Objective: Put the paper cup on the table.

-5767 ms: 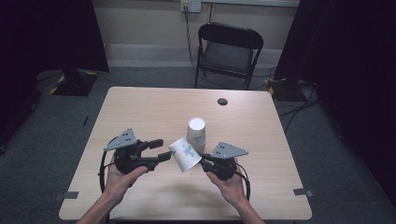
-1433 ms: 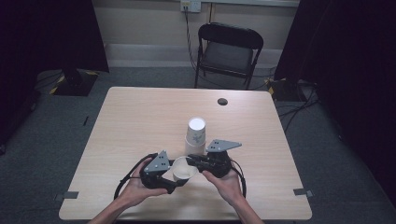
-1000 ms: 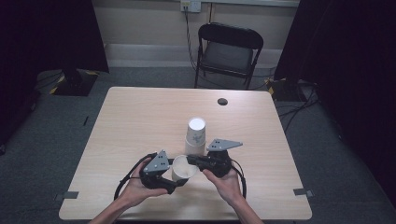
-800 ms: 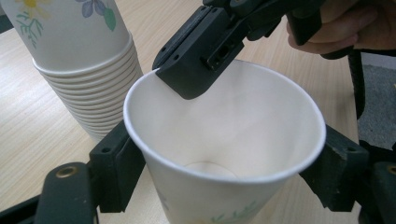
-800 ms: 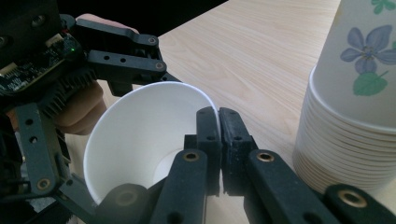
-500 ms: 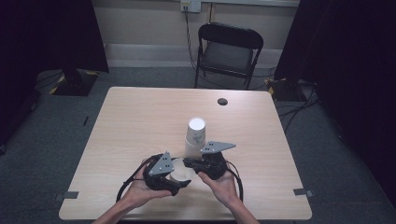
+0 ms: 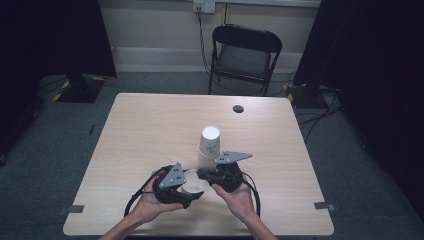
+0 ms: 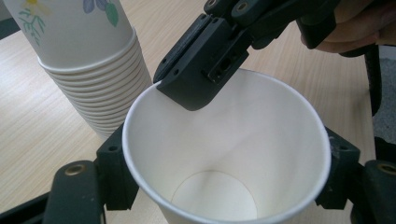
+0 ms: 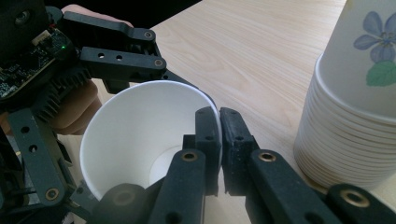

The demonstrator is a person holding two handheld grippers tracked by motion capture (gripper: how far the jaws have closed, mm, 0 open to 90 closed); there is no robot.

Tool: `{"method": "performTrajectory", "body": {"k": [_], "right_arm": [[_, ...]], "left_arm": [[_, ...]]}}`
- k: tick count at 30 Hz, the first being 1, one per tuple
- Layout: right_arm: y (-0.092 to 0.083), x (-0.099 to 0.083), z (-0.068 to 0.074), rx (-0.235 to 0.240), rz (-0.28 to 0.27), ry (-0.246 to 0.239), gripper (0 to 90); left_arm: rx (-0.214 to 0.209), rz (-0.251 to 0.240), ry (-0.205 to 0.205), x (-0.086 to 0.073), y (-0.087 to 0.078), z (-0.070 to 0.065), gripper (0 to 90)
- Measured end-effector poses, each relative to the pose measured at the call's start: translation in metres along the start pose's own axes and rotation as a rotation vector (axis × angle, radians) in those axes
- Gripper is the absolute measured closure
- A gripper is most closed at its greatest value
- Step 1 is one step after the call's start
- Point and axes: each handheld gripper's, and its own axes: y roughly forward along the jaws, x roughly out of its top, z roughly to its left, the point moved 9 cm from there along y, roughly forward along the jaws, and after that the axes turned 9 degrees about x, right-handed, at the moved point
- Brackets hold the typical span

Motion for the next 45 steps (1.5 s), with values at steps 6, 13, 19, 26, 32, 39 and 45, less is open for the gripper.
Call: {"method": "performTrajectory", "body": {"k": [6,13,19,26,32,39,45], "right_arm": [[-0.001,0.001,0.0,-0.016,-0.009,-0.012,81.7],[-0.002,0.002,0.0,-0.019,-0.024,-0.02,72.2],[-0.007,0.006,0.0,-0.021,-0.054,-0.028,69.3],[-0.011,0.007,-0.001,-0.017,-0.073,-0.026,66.8],[-0.02,0.009,-0.001,-0.016,-0.096,-0.023,65.4],[-0.03,0.007,-0.006,-0.016,-0.112,-0.01,62.5],[-0.035,-0.003,-0.016,-0.038,-0.109,0.01,60.4]], "left_arm": [[-0.009,-0.009,-0.016,0.001,-0.003,0.002,29.4],[-0.021,-0.007,-0.041,0.0,-0.007,0.005,29.7],[-0.012,-0.02,-0.067,-0.001,-0.009,0.009,28.6],[0.003,-0.027,-0.082,-0.001,-0.011,0.014,28.7],[0.018,-0.03,-0.111,-0.001,-0.013,0.02,28.9],[0.047,-0.036,-0.127,-0.001,-0.015,0.034,29.0],[0.078,-0.049,-0.163,0.0,-0.02,0.052,29.2]]}}
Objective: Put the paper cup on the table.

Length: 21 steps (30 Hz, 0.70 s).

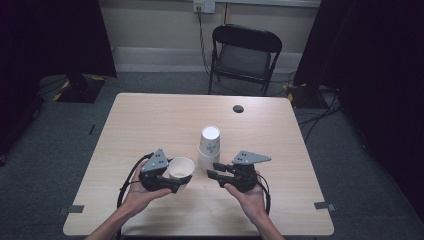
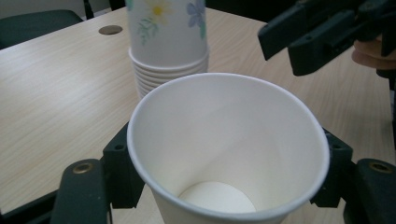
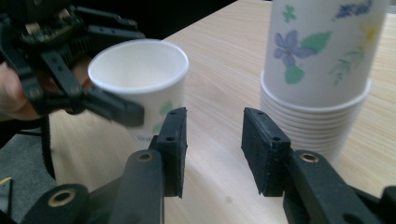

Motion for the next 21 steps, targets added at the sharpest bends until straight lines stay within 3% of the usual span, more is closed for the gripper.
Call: {"method": "performTrajectory", "body": {"k": [6,11,16,21], "right_arm": [[-0.005,-0.006,-0.006,-0.015,0.016,0.0,57.6],[-0.009,-0.011,-0.01,-0.03,0.022,0.006,54.5],[-0.014,-0.015,-0.013,-0.059,0.034,0.002,50.6],[-0.028,-0.021,-0.018,-0.099,0.039,-0.001,46.8]], "left_arm": [[0.056,0.007,-0.04,0.001,-0.003,0.022,30.0],[0.112,-0.004,-0.037,0.006,-0.009,0.038,30.0],[0.147,-0.033,-0.063,0.011,-0.021,0.053,30.0],[0.198,-0.027,-0.089,0.006,-0.03,0.072,30.2]]}}
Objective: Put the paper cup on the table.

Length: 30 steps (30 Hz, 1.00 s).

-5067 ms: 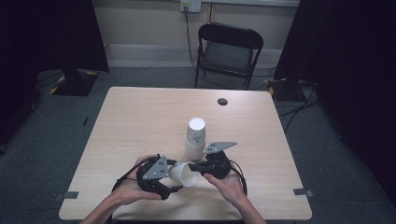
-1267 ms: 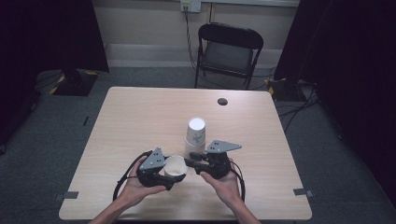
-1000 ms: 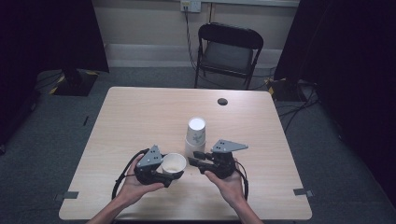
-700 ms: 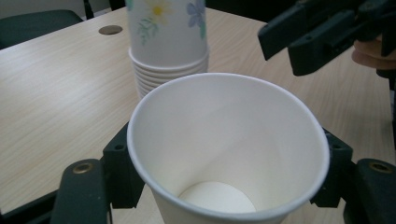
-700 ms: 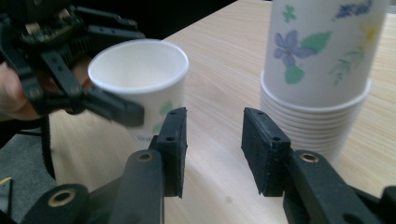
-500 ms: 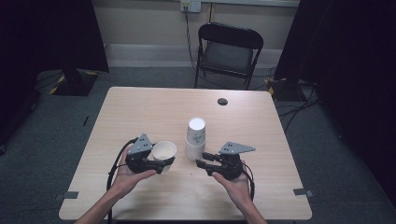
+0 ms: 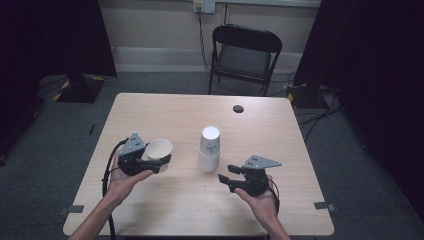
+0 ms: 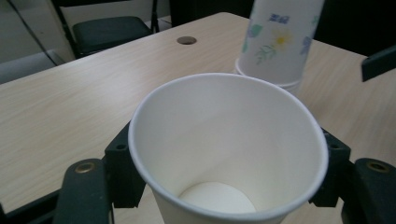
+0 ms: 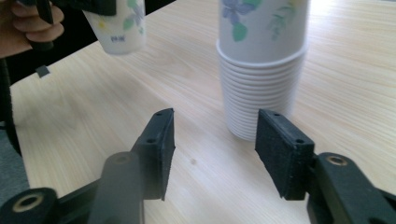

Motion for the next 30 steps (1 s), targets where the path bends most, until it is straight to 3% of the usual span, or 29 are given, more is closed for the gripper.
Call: {"method": "performTrajectory", "body": {"k": [8,17,22,26,30], "right_arm": [[-0.021,-0.014,-0.017,-0.059,0.009,0.032,41.1],[-0.034,-0.038,-0.034,-0.102,0.066,0.068,38.2],[-0.036,-0.051,-0.048,-0.126,0.084,0.091,37.1],[-0.035,-0.059,-0.057,-0.126,0.09,0.142,35.8],[-0.034,-0.067,-0.064,-0.144,0.113,0.154,34.6]], "left_arm": [[0.064,0.02,-0.038,-0.012,-0.004,0.025,30.6],[0.135,0.052,-0.022,-0.024,0.001,0.054,31.3],[0.127,0.05,-0.052,-0.031,0.009,0.059,31.7],[0.119,0.061,-0.034,-0.037,0.019,0.057,31.3],[0.127,0.07,-0.023,-0.04,0.031,0.055,31.4]]}}
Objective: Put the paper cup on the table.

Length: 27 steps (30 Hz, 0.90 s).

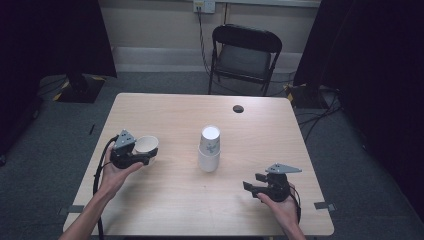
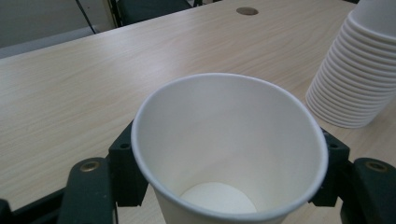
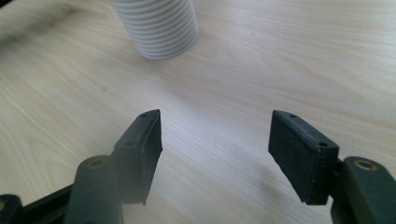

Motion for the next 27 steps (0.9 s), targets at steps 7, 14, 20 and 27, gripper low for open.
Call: {"method": "performTrajectory", "body": {"k": [7,14,20,27], "right_arm": [[0.009,-0.014,-0.011,-0.041,0.054,-0.003,32.0],[0.015,-0.021,-0.017,-0.071,0.087,-0.032,28.9],[0.017,-0.022,-0.018,-0.104,0.071,-0.08,26.3],[0.02,-0.022,-0.019,-0.134,0.058,-0.112,25.9]], "left_arm": [[0.007,-0.009,-0.025,-0.006,0.015,-0.003,31.5],[0.052,0.001,-0.028,-0.01,0.026,0.004,31.5],[0.042,0.008,-0.024,-0.014,0.031,0.0,30.7],[0.026,0.039,-0.063,-0.017,0.027,0.002,27.6]]}}
